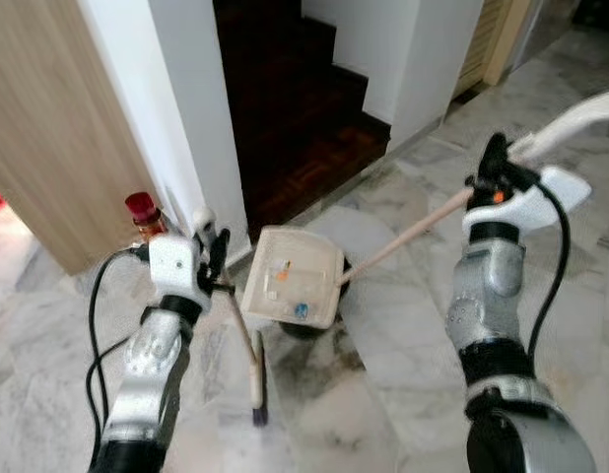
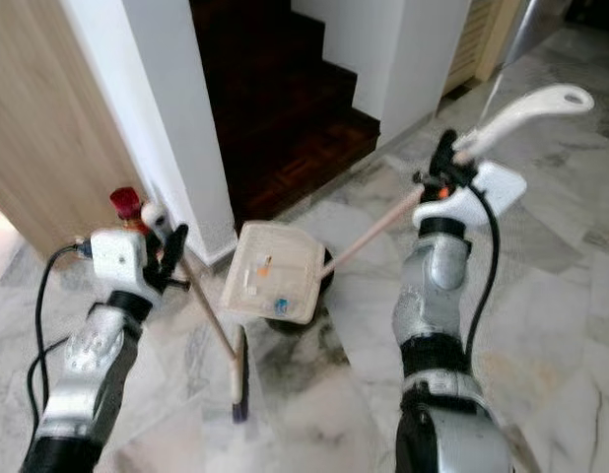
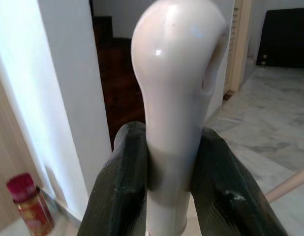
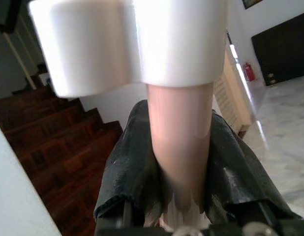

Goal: Sweep floor

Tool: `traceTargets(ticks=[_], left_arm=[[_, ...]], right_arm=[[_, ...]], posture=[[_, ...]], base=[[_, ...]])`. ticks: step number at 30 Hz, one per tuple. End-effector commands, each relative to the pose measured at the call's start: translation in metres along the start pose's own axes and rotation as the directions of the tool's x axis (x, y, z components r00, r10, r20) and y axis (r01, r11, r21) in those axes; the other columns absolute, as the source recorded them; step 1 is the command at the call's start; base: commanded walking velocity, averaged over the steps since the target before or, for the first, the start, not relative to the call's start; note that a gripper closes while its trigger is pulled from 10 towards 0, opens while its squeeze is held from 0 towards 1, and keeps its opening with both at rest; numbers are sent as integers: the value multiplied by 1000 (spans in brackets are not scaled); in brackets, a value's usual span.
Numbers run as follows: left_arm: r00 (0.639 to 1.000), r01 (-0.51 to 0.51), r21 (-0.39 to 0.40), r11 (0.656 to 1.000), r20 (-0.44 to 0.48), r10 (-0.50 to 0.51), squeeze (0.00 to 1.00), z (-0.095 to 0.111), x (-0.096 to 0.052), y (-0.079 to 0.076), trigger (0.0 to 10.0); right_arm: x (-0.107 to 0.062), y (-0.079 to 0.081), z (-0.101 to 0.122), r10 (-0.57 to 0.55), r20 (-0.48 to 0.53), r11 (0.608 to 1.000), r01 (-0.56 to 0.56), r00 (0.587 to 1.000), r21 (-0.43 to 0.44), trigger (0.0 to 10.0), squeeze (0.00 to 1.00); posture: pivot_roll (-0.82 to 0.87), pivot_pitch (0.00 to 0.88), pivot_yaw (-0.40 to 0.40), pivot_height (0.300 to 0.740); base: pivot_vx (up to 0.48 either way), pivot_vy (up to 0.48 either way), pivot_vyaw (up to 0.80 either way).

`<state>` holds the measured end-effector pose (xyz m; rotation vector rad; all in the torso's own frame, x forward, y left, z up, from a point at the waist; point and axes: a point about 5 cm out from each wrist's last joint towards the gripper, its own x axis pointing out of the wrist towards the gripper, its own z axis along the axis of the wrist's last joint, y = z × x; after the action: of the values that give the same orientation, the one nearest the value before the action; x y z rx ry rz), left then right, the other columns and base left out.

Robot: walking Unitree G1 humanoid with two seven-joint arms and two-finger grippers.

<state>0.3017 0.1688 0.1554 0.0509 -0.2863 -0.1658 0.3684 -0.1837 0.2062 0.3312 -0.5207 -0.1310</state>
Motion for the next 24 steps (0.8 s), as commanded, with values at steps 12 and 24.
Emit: traceTargets(ticks=[12,24], left_arm=[[999,-1,3,1000,47,1,0,8,3,-1,10000],[999,-2,4,1000,50,2,0,8,2,0,10000]], right_arm=[[11,5,22,9,94,1000,-11,996,26,10000,0],[13,3,19,-20,65,998,16,998,58,10000,0]], posture=[[90,38,11,740],[92,36,10,740]], base=[[253,0,383],[251,0,-133]])
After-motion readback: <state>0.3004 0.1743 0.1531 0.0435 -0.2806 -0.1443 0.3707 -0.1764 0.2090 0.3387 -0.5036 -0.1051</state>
